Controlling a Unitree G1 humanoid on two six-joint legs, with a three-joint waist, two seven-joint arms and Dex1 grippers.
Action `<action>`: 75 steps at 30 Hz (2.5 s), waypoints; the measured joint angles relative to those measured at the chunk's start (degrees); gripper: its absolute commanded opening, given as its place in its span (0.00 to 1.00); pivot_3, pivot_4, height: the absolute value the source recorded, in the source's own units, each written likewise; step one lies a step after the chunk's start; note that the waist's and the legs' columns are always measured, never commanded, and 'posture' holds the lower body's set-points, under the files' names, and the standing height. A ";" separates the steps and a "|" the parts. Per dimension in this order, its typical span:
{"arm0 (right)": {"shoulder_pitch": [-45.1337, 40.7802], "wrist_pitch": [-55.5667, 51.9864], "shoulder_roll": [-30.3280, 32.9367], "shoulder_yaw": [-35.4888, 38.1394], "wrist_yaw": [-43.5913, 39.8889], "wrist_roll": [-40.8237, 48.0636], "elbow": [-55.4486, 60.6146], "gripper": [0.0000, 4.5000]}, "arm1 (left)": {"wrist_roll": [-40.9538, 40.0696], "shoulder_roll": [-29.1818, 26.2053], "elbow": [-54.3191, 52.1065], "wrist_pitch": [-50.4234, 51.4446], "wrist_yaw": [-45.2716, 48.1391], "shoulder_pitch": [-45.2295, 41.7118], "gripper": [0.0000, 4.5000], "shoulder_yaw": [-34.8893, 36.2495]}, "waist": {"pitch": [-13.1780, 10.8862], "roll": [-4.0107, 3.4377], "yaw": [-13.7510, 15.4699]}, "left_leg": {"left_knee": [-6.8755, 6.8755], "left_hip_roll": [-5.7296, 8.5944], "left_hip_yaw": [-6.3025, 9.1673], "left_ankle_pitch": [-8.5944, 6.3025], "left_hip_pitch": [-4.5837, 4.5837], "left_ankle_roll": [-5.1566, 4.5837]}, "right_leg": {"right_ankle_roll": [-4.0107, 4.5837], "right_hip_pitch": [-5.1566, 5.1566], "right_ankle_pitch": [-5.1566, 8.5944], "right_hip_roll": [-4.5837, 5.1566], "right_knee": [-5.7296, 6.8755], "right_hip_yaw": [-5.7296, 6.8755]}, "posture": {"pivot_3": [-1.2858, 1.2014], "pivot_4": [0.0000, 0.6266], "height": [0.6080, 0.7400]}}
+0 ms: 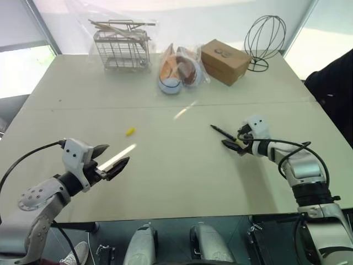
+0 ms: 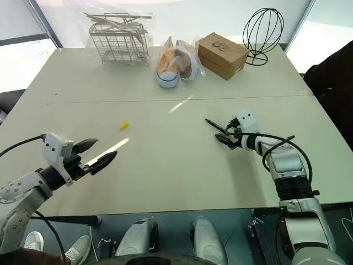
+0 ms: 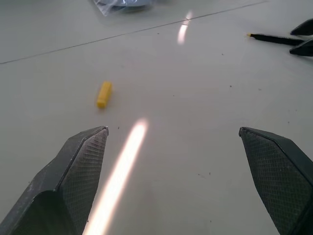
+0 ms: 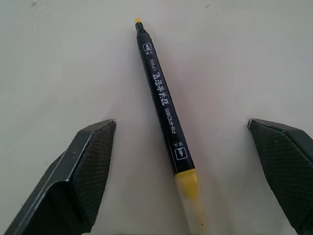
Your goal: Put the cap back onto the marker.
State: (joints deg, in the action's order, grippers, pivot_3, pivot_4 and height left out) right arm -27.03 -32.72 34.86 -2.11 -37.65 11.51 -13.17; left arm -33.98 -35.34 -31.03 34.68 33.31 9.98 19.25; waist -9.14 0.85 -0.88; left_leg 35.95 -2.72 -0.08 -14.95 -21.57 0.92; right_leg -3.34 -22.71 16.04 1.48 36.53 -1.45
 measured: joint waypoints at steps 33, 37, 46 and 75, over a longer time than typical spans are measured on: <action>-1.60 -9.82 3.12 -6.75 -10.27 0.65 28.50 0.01 | 8.31 -4.97 18.02 -6.62 7.36 -16.06 1.00 -6.10 | -0.08 -0.07 0.22 | -0.06 0.00 0.02 0.00 0.02 -0.01 | 0.01 -0.03 0.01 0.08 -0.02 0.04 | 0.52 0.24 1.00; -1.77 -12.08 2.51 -6.77 -9.50 1.86 31.82 0.01 | 10.24 -1.75 24.00 -7.22 7.20 -20.38 1.00 -10.08 | -0.09 -0.05 0.12 | -0.08 0.00 0.03 -0.01 -0.01 -0.01 | -0.02 -0.06 -0.01 0.07 -0.02 0.05 | 0.52 0.24 1.00; 0.78 -16.82 2.93 -5.54 -6.88 3.82 36.80 0.01 | 13.70 2.42 30.54 -9.81 5.92 -25.94 1.00 -13.90 | -0.09 -0.04 0.16 | -0.12 -0.01 0.06 -0.01 -0.05 -0.02 | -0.17 -0.08 -0.09 0.03 -0.01 0.09 | 0.52 0.24 1.00; 4.07 -20.63 4.36 -3.03 -1.49 7.87 40.52 0.01 | 20.85 7.39 50.14 -16.22 5.93 -34.58 1.00 -16.33 | -0.09 -0.03 0.16 | -0.08 0.02 0.08 -0.01 -0.07 -0.03 | -0.22 -0.07 -0.11 -0.02 0.00 0.17 | 0.52 0.24 1.00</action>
State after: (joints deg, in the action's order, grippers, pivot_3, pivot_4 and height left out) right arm -22.96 -53.34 39.22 -5.14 -39.13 19.38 27.35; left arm -13.13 -27.95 19.11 18.46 39.24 -24.60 2.92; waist -9.23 0.82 -0.71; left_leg 35.87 -2.70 0.00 -14.96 -21.64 0.90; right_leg -3.55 -22.77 15.93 1.46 36.53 -1.28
